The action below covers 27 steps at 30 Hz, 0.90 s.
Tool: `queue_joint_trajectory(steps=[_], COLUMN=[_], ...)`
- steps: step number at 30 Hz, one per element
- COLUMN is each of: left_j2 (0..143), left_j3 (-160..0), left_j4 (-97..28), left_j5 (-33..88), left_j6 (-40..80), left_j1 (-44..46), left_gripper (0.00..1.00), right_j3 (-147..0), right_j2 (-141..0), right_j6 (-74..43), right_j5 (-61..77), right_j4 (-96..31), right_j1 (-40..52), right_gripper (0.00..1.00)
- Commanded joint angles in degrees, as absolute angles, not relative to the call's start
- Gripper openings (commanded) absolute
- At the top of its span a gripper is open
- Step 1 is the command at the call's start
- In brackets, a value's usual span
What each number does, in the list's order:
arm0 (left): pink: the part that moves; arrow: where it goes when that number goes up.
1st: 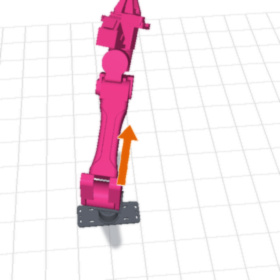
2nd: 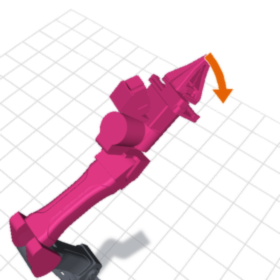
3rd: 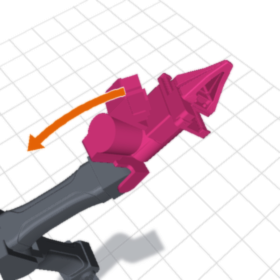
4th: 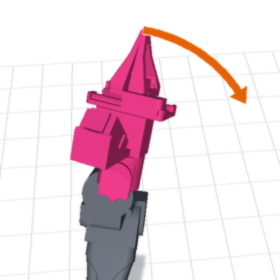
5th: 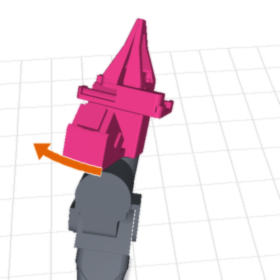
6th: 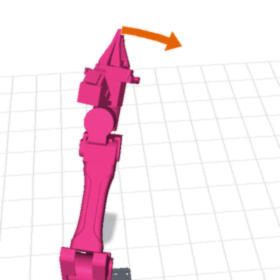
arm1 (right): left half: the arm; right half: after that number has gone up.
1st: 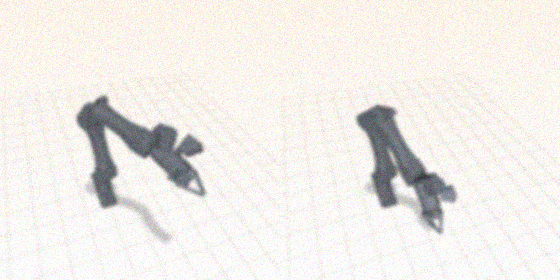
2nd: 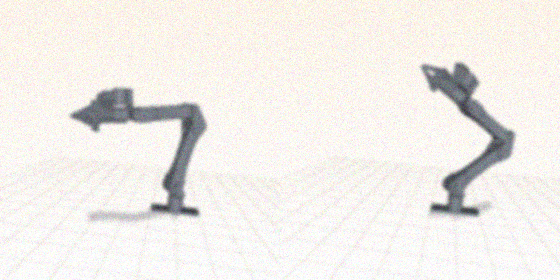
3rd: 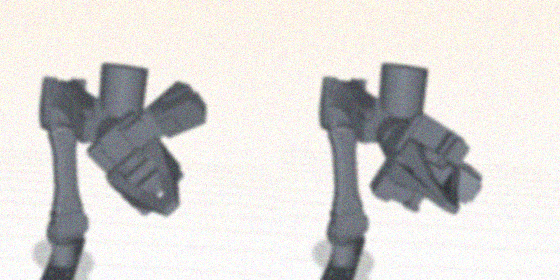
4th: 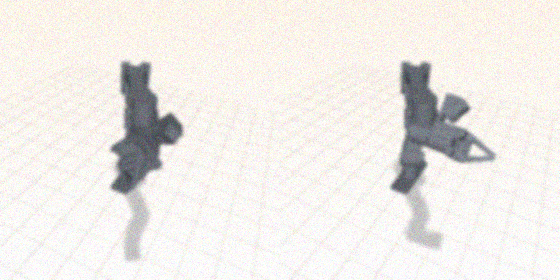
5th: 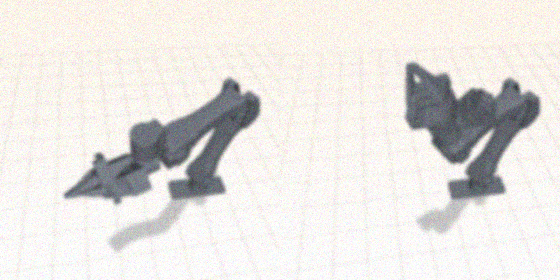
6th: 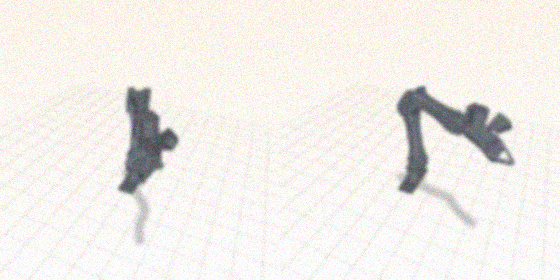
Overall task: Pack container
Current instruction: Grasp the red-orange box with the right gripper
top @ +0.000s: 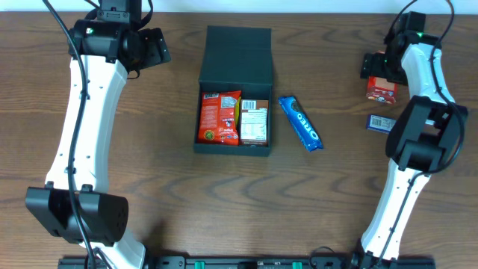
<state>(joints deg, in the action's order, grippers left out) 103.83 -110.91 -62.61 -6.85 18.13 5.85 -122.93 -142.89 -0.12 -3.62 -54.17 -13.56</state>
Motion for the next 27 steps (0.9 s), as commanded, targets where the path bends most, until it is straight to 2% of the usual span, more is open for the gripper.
queue_joint_trajectory(steps=[1, 11, 15, 18, 27], left_j2=[104.27, 104.27, 104.27, 104.27, 104.27], left_j3=[-110.63, -110.63, -110.63, -110.63, -110.63], left_j4=[-62.78, -62.96, -62.98, -62.98, -63.02], left_j5=[-7.88, -7.88, -7.86, -7.86, -7.86], left_j6=[17.76, 17.78, 17.78, 17.78, 17.78], left_j1=[5.93, 5.93, 5.93, 5.93, 5.93], left_gripper=[0.95, 0.95, 0.95, 0.95, 0.95], right_j3=[-122.93, -122.93, -122.93, -122.93, -123.00], right_j2=[-143.76, -143.76, -143.76, -143.76, -142.80], right_j6=[0.93, 0.95, 0.95, 0.93, 0.84], right_j5=[-3.16, -3.14, -3.14, -3.14, -2.07], right_j4=[-55.02, -56.12, -55.96, -55.94, -56.34], right_j1=[-13.80, -13.80, -13.80, -13.78, -11.94], right_gripper=[0.99, 0.99, 0.86, 0.80, 0.79])
